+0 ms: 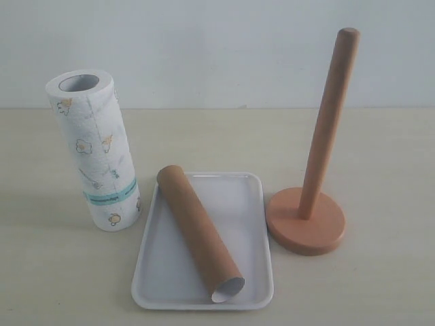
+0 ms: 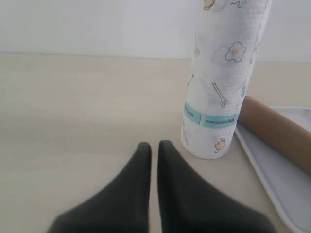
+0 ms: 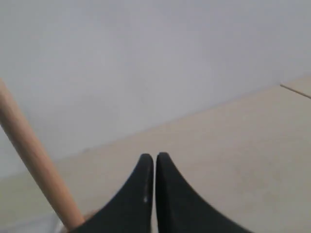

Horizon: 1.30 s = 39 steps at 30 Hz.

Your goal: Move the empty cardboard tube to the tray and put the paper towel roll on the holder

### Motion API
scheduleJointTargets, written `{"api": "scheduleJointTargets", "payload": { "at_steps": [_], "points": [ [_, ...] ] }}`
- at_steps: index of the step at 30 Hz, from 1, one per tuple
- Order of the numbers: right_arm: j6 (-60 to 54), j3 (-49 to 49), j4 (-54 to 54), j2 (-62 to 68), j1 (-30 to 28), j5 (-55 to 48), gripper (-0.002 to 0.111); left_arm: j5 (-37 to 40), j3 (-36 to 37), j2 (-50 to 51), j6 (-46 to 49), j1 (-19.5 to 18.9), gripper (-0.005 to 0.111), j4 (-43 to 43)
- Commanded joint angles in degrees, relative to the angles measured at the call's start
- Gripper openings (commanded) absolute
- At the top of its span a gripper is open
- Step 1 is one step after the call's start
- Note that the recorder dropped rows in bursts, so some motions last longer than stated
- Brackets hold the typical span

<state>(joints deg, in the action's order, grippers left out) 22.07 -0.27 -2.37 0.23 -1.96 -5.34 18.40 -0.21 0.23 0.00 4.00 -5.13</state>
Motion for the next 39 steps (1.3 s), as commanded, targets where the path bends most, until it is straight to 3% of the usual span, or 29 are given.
{"api": "scheduleJointTargets", "payload": {
  "at_steps": [1, 7, 39],
  "points": [
    [-10.9, 0.3, 2.4, -0.2, -0.3, -9.3, 0.001, -0.4, 0.2, -0.2, -0.4, 0.3, 0.005, 0.0],
    [-12.5, 0.3, 1.9, -0.2, -0.3, -13.4, 0.001, -0.4, 0.2, -0.2, -0.4, 0.3, 0.005, 0.0],
    [-13.7, 0.3, 1.8, -0.2, -0.3, -13.5, 0.001, -0.4, 0.2, -0.2, -0.4, 0.3, 0.005, 0.0]
  ]
}}
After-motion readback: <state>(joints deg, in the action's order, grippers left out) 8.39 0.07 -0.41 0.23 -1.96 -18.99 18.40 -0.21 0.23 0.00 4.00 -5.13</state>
